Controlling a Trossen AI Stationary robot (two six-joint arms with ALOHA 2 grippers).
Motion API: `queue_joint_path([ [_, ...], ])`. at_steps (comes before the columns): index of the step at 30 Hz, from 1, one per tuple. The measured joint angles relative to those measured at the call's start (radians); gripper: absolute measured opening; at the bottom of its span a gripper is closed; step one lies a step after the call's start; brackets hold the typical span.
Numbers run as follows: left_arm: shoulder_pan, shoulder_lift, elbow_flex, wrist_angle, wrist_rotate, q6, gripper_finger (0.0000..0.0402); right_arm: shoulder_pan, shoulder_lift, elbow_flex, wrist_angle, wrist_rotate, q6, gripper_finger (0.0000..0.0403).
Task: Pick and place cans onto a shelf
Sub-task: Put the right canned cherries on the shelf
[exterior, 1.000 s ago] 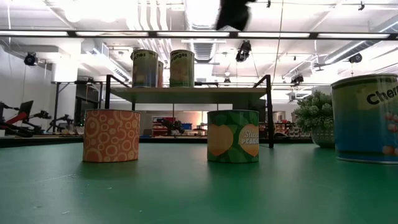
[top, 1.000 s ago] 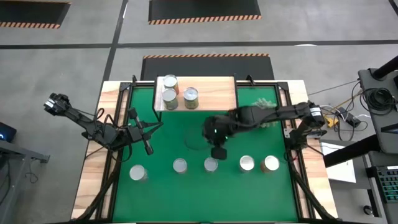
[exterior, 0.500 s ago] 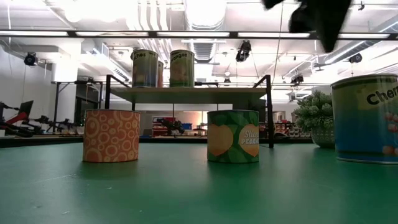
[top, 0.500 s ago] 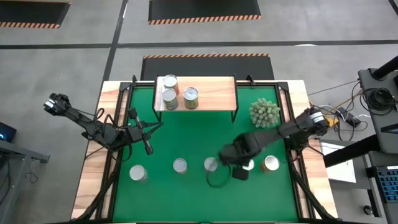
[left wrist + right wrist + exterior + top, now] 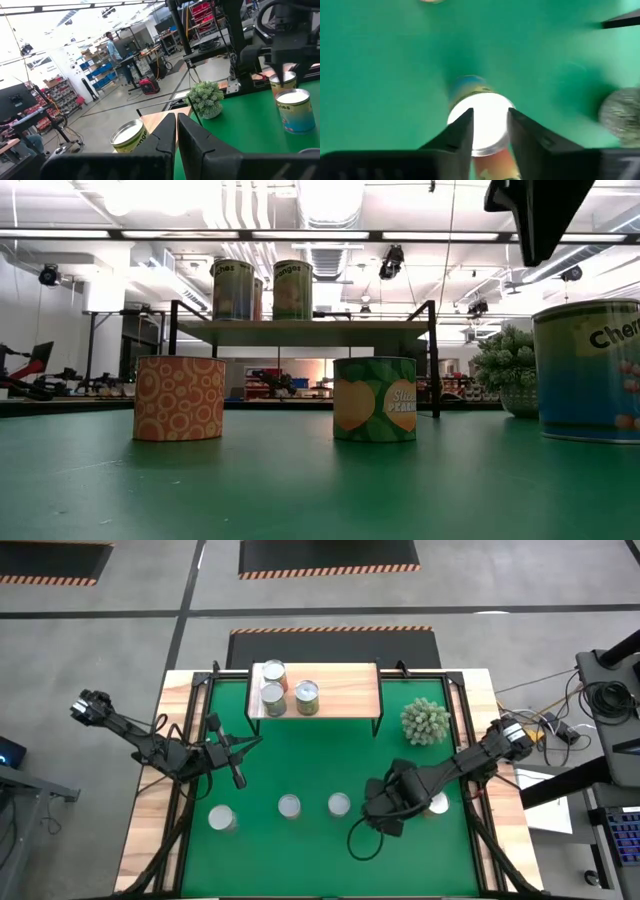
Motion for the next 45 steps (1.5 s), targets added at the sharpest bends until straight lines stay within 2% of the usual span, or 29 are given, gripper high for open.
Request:
queue_joint_path([
  [6,0.000,0.000,0.000,0.000,0.000,0.000,0.0000,0.041,-0.073,-0.080,-0.029,0.160,0.025,0.0205],
  [11,0.000,0.000,0.000,0.000,0.000,0.000,0.0000,0.090,-0.214,-0.196,0.038,0.186,0.138,0.0243],
  [16,0.000,0.000,0.000,0.003,0.000,0.000,0.0000,0.120,-0.335,-0.308,0.142,0.216,0.130,0.0246],
  [20,0.000,0.000,0.000,0.006,0.000,0.000,0.0000,0.113,-0.380,-0.353,0.208,0.226,0.139,0.0247],
  [28,0.000,0.000,0.000,0.006,0.000,0.000,0.0000,0.126,-0.371,-0.430,0.395,0.130,0.171,0.0247],
  [33,0.000,0.000,0.000,0.006,0.000,0.000,0.0000,0.131,-0.351,-0.485,0.405,0.084,0.162,0.0247],
  [43,0.000,0.000,0.000,0.007,0.000,0.000,0.0000,0.132,-0.354,-0.496,0.424,0.091,0.165,0.0247],
  [45,0.000,0.000,0.000,0.007,0.000,0.000,0.0000,0.129,-0.354,-0.495,0.422,0.105,0.219,0.0247],
])
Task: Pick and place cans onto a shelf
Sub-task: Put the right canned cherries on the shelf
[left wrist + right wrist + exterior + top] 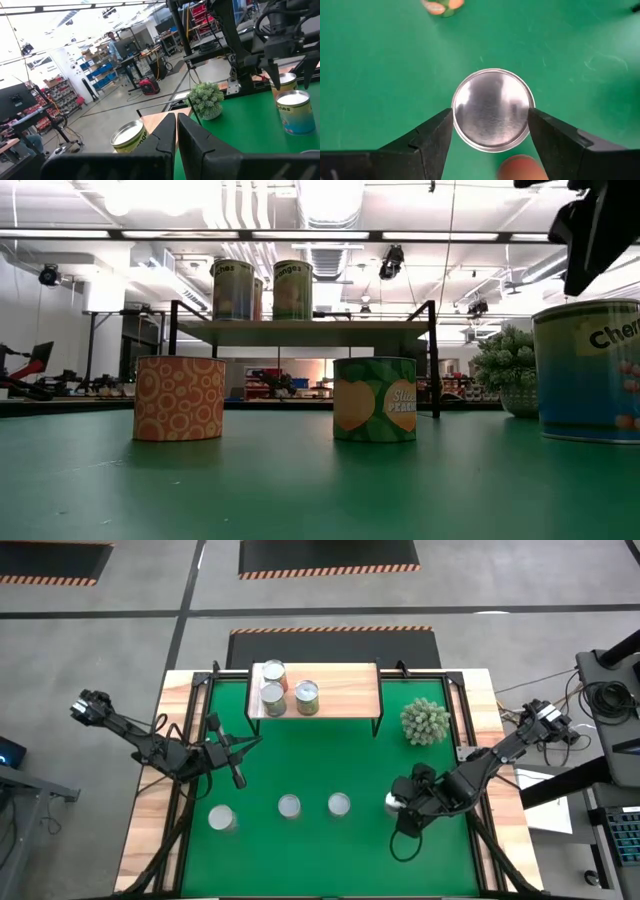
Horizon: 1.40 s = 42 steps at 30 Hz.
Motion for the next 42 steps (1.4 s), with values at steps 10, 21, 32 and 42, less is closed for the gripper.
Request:
queue_joint_path([
  [10,0.000,0.000,0.000,0.000,0.000,0.000,0.0000,-0.007,0.035,-0.005,0.003,-0.032,0.029,0.0329],
  [21,0.000,0.000,0.000,0.000,0.000,0.000,0.0000,-0.007,0.100,-0.004,0.002,-0.047,-0.068,0.0368],
  [32,0.000,0.000,0.000,0.000,0.000,0.000,0.0000,-0.008,0.106,0.078,-0.057,-0.029,-0.085,0.0368],
  [42,0.000,0.000,0.000,0.000,0.000,0.000,0.0000,-0.007,0.107,0.065,-0.075,-0.026,-0.063,0.0368],
])
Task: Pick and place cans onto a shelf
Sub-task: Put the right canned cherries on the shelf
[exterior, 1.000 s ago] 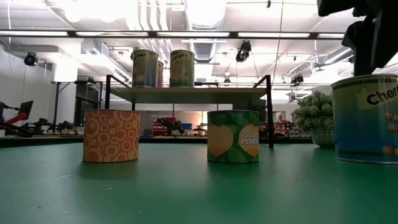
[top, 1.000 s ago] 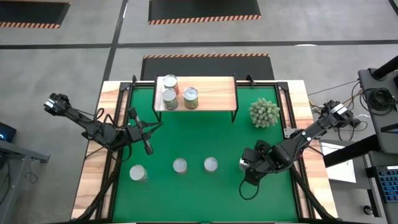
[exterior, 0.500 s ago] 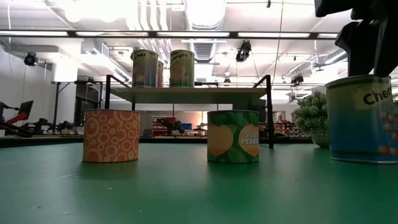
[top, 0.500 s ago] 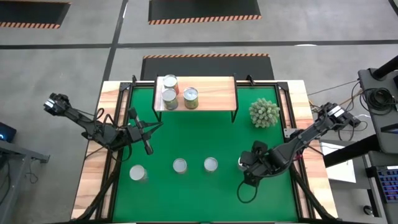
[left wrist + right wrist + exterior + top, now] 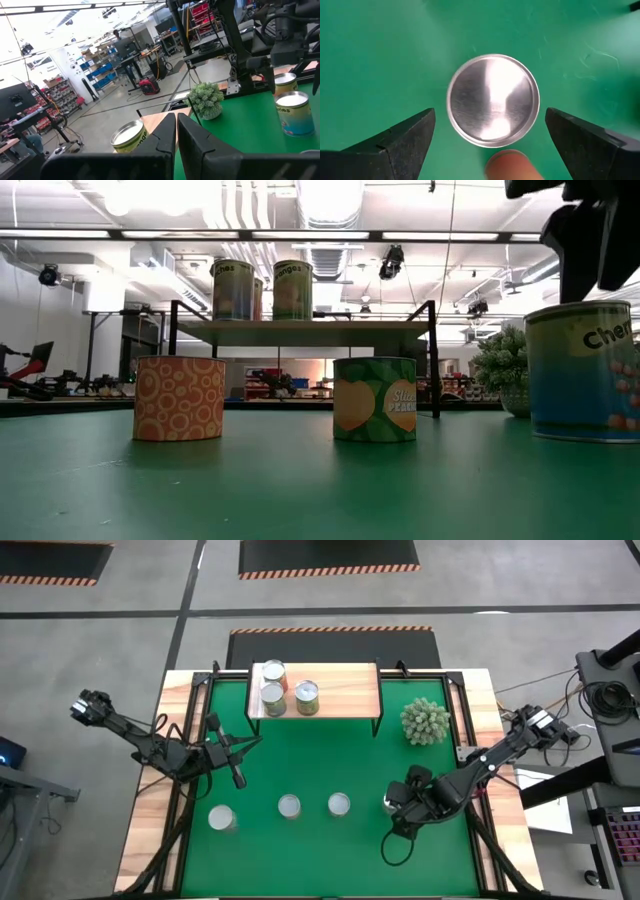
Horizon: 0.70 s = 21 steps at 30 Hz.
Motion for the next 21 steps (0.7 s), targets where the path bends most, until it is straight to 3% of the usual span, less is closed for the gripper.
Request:
queue_joint_path([
  [14,0.000,0.000,0.003,0.001,0.000,0.006,0.0000,0.000,0.011,-0.082,0.143,-0.001,-0.003,0.0366],
  [21,0.000,0.000,0.004,0.001,0.000,-0.009,0.0000,-0.002,0.012,-0.086,0.163,0.004,0.025,0.0310],
])
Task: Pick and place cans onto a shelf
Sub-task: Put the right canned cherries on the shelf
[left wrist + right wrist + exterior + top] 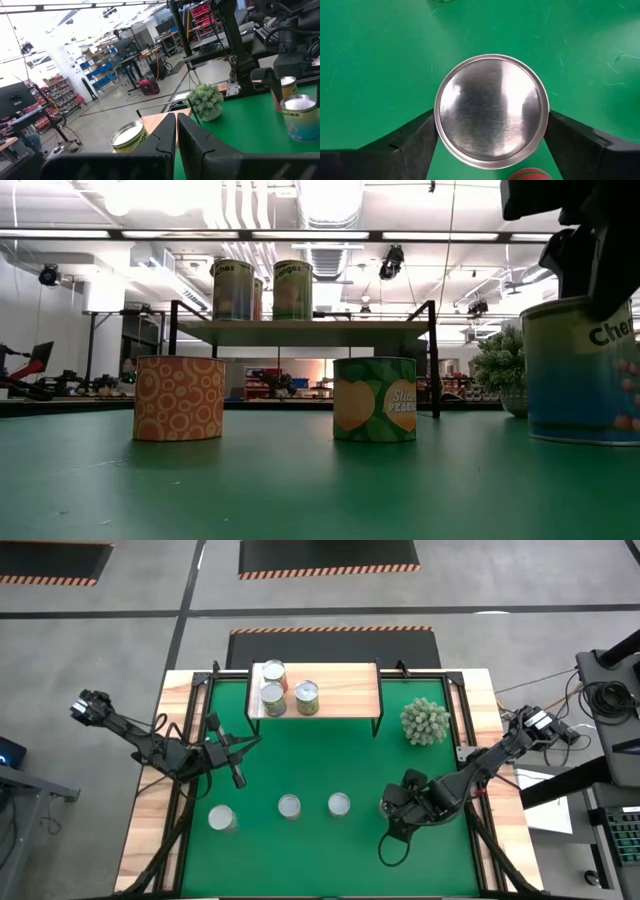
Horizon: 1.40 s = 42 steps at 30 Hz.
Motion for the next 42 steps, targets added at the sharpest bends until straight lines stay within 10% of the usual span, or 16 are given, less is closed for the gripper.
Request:
queue_joint_path([
  [8,0.000,0.000,0.000,0.000,0.000,-0.046,0.0000,0.000,-0.001,0.031,0.006,0.001,0.009,0.0307],
  [19,0.000,0.000,0.000,-0.001,0.000,-0.065,0.0000,-0.131,-0.007,0.406,-0.129,0.082,-0.057,0.0307],
  [42,0.000,0.000,0.000,-0.001,0.000,-0.035,0.0000,-0.960,0.121,0.717,-0.160,-0.021,-0.694,0.0312],
])
